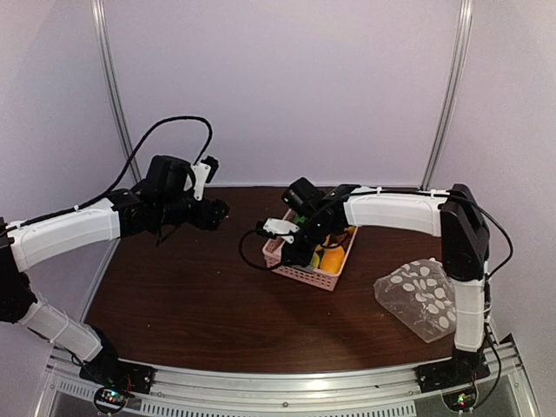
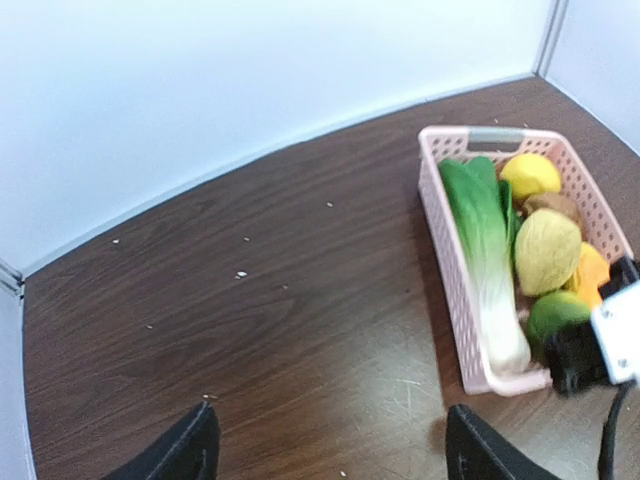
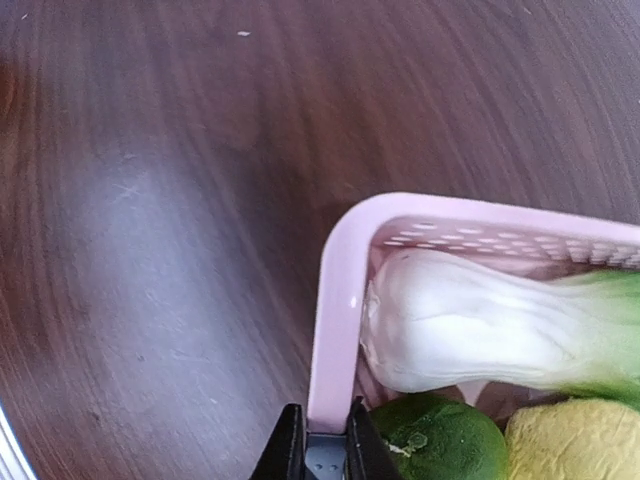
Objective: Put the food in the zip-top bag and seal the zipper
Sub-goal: Move the bin to the center of the board, then adjust the zipper food storage bag at the corner of the board.
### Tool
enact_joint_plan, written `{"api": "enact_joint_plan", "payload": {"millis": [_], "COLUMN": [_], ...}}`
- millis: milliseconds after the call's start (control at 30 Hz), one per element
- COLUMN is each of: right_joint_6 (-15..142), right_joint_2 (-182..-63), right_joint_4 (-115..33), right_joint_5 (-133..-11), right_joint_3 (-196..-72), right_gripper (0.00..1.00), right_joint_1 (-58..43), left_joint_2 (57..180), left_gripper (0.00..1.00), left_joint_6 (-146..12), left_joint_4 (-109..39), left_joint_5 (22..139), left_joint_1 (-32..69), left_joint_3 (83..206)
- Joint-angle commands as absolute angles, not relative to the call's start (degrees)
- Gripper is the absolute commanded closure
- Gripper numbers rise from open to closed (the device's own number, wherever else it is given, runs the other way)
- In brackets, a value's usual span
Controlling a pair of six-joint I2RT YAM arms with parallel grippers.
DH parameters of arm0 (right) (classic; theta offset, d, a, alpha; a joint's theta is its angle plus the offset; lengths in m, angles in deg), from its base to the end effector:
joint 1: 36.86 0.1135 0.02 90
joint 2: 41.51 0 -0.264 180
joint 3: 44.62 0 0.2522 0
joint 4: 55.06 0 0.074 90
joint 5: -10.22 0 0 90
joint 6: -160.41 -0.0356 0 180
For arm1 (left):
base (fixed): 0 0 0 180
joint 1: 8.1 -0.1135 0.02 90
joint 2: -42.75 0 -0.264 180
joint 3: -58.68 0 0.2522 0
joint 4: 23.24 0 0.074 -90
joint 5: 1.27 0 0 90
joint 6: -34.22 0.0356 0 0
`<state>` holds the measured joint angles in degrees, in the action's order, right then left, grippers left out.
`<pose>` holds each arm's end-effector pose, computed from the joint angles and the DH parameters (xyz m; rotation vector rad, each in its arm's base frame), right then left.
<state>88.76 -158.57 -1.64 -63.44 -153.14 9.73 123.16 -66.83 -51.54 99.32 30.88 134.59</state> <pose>0.2953 0.3268 0.2157 -1.5233 2.2145 0.5376 0.2521 -0.1956 0.2950 0.4127 2.1087 -0.3145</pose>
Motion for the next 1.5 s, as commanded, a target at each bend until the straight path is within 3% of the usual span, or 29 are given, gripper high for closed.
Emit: {"api": "enact_joint_plan", "payload": {"millis": [0, 100, 233, 267, 367, 467, 633, 1000, 1233, 1467], "right_joint_6": [93.8, 94.1, 90.6, 90.3, 91.0, 92.2, 93.2, 97.4, 105.6, 111.4], "right_joint_2": [-163.3, -166.2, -168.6, -168.4, -164.8, -157.6, -141.6, -119.6, -117.6, -124.6], "right_joint_4": [-0.4, 0.3, 1.7, 2.1, 4.1, 6.5, 4.5, 11.7, 17.6, 22.5], "right_joint_5": [-63.8, -64.1, -64.2, -64.1, -62.3, -59.1, -61.4, -68.7, -71.4, -67.1], "right_joint_3": [-160.0, -164.8, -171.1, -171.9, -172.8, -170.5, -155.6, -129.8, -119.0, -118.5], "right_gripper": [0.9, 0.9, 0.83, 0.78, 0.39, 0.3, 0.27, 0.3, 0.24, 0.23], "right_joint_1": [16.0, 19.1, 19.2, 19.0, 18.6, 18.0, 10.4, -34.0, -52.3, -62.6], "left_joint_2": [119.3, 117.8, 117.7, 117.8, 118.2, 118.4, 119.0, 119.7, 119.4, 120.5], "left_gripper": [0.21, 0.2, 0.2, 0.2, 0.2, 0.2, 0.2, 0.25, 0.24, 0.24], "left_joint_6": [-67.4, -67.1, -66.9, -67.0, -67.2, -67.3, -67.3, -65.8, -65.7, -65.8], "left_joint_4": [-49.6, -48.7, -48.8, -48.8, -48.9, -48.9, -48.9, -47.6, -44.3, -44.3], "left_joint_5": [101.9, 102.3, 102.0, 101.8, 101.0, 100.9, 99.2, 86.5, 76.4, 74.2], "left_joint_1": [27.4, 26.7, 26.7, 26.7, 26.7, 26.7, 26.7, 26.8, 27.6, 29.1], "left_joint_3": [133.3, 132.6, 132.2, 132.3, 132.4, 132.4, 132.5, 132.5, 131.5, 131.7]}}
